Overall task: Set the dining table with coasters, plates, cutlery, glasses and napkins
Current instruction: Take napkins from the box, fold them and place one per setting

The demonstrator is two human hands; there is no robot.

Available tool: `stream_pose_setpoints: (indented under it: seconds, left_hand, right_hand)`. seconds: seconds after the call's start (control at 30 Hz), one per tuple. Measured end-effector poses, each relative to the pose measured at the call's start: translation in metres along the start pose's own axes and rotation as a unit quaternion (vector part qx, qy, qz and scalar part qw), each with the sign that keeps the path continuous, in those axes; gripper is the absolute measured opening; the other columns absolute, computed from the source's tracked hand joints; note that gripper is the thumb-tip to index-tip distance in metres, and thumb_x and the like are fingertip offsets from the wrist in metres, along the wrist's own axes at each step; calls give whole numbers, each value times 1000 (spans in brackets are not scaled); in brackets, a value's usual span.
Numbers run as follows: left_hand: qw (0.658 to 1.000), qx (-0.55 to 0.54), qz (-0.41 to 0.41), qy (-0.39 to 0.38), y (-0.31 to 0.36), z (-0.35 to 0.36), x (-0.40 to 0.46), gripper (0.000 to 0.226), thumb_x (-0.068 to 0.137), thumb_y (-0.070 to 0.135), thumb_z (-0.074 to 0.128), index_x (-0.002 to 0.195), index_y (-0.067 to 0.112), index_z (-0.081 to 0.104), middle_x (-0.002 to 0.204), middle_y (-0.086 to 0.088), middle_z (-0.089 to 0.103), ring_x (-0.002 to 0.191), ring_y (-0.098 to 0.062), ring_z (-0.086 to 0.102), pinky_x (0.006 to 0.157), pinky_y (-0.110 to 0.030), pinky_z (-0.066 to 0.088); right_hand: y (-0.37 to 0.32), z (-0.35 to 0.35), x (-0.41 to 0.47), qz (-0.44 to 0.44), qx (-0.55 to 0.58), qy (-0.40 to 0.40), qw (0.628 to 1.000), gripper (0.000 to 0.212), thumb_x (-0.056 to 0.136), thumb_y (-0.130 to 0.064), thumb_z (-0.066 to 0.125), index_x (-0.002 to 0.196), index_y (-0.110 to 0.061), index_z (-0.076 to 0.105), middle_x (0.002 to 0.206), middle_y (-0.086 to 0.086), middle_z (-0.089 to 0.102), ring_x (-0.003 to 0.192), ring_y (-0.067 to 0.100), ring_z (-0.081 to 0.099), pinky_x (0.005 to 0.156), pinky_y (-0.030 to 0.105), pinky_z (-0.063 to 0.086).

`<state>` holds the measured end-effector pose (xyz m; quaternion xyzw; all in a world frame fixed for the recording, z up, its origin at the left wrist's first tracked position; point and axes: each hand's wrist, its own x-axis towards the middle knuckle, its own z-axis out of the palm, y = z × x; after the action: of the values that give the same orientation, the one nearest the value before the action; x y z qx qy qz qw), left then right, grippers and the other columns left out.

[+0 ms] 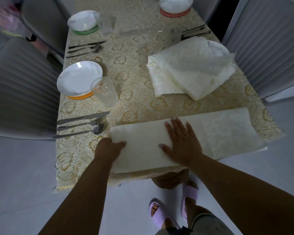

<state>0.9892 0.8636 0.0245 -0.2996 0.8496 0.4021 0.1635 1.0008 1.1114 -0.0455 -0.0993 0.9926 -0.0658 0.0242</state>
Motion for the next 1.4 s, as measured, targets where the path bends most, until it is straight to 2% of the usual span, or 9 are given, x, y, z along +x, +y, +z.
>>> stream_pose_setpoints:
  seconds: [0.2,0.4,0.47,0.57,0.8,1.03,1.13,1.2,1.4]
  left_hand:
    - [955,-257,-51,-139,39,-14,-27,18,79,2,72,96,1,65,94,-18,69,76,-30,66,61,-39,57]
    - [927,-287,49,-236,99,11,-52,11,87,2,63,97,2,66,88,-16,72,74,-25,71,63,-33,59]
    - [918,-293,73,-259,115,30,-58,9,88,-1,61,95,2,65,82,-14,71,69,-22,70,60,-30,58]
    - [920,-275,88,-267,137,67,-66,14,86,1,64,100,6,64,87,-12,68,71,-22,67,62,-31,55]
    - [938,-235,94,-237,153,159,-76,42,86,5,68,124,8,52,115,-11,60,96,-24,65,63,-30,58]
    - [926,-175,113,-316,140,181,-82,26,86,6,65,110,13,58,94,-10,67,83,-22,68,78,-38,58]
    - [959,-50,260,-104,136,169,-58,19,82,12,62,101,18,63,98,-7,62,84,-21,61,78,-38,54]
    - [936,83,342,13,134,157,-32,34,80,16,67,114,13,63,112,-7,59,101,-25,57,91,-37,46]
    - [910,164,356,-137,136,147,2,50,82,23,73,128,17,56,129,-2,54,117,-18,54,101,-36,43]
  right_hand:
    - [2,2,-1,-7,13,2,1000,85,87,-70,20,152,-15,18,157,12,17,147,24,10,115,47,4]
    - [12,-16,6,-20,160,-22,987,93,87,-70,-8,145,-13,36,154,6,31,145,21,20,119,45,14]
    - [21,-35,6,53,352,-89,930,75,93,-62,7,141,-17,44,153,3,31,144,18,22,118,35,13]
    - [42,-65,-1,209,593,-74,774,49,103,-41,25,108,-20,68,125,-2,59,114,15,51,94,29,35]
    - [111,-87,-7,345,685,-33,640,74,96,-62,20,78,-11,70,79,6,71,81,20,64,85,36,43]
    - [133,-94,-11,352,662,-77,657,51,73,-64,64,88,-16,70,86,6,71,83,22,67,80,40,55]
    - [136,-86,-10,346,538,-85,764,38,75,-48,73,83,-12,66,83,2,68,77,18,64,73,33,55]
    - [139,-79,-11,322,411,-87,848,31,83,-39,69,74,-11,58,73,2,58,71,19,58,60,27,43]
    - [146,-72,-16,311,334,-91,885,33,91,-37,58,71,-14,46,70,0,48,72,20,51,58,28,35]
